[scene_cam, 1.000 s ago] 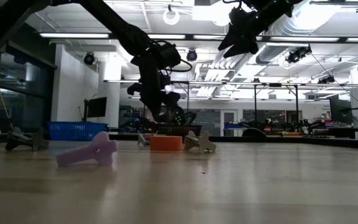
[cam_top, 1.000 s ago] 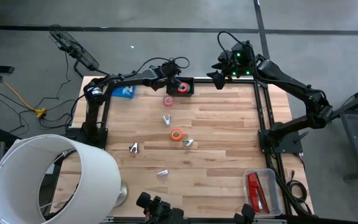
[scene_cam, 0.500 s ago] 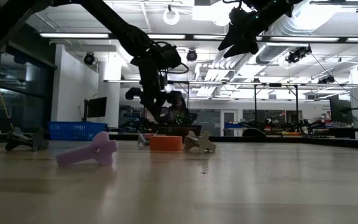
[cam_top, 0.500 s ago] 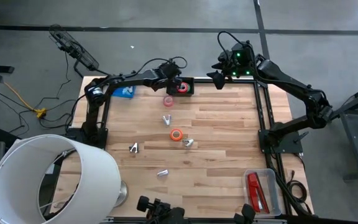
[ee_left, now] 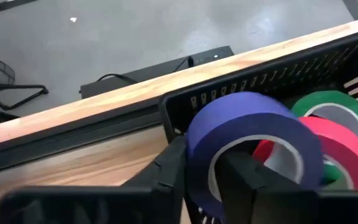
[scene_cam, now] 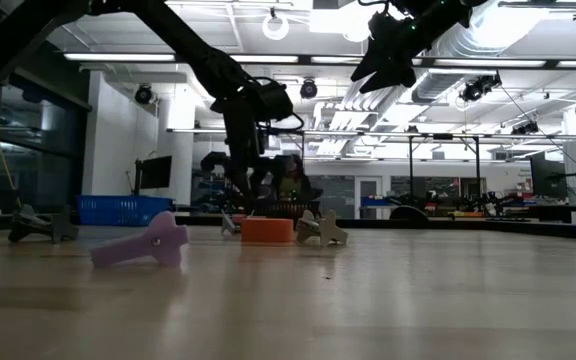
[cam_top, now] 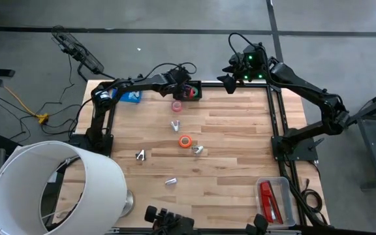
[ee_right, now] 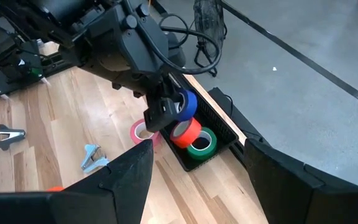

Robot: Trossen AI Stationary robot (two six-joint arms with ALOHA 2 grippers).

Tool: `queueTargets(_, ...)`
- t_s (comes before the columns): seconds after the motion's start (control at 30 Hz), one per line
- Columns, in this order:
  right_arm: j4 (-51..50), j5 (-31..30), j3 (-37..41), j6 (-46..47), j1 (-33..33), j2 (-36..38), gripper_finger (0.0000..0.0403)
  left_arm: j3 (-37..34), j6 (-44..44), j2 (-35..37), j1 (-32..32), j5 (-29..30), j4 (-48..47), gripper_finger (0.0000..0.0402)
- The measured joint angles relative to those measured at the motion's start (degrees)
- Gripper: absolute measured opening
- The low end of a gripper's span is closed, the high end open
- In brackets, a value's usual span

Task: Pick and place Stapler, Stapler remover, tape
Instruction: Put the blue tape into the black bin

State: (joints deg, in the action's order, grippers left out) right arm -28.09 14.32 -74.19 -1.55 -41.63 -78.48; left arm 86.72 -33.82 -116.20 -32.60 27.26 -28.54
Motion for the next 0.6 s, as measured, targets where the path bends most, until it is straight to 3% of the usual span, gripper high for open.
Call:
queueTargets(0.27,-0.22,0.14,0.00,-0.25,0.00,0.00,0.0243,0.00,0.53,0.04,-0.02,-2.49,2.76,0.0143)
queueTargets(0.6,-0.63,0.16,0.00,-1.02,0.00,0.00,0.0243,0.02,3.41,0.07,-0.04,-7.96,7.41,0.0153)
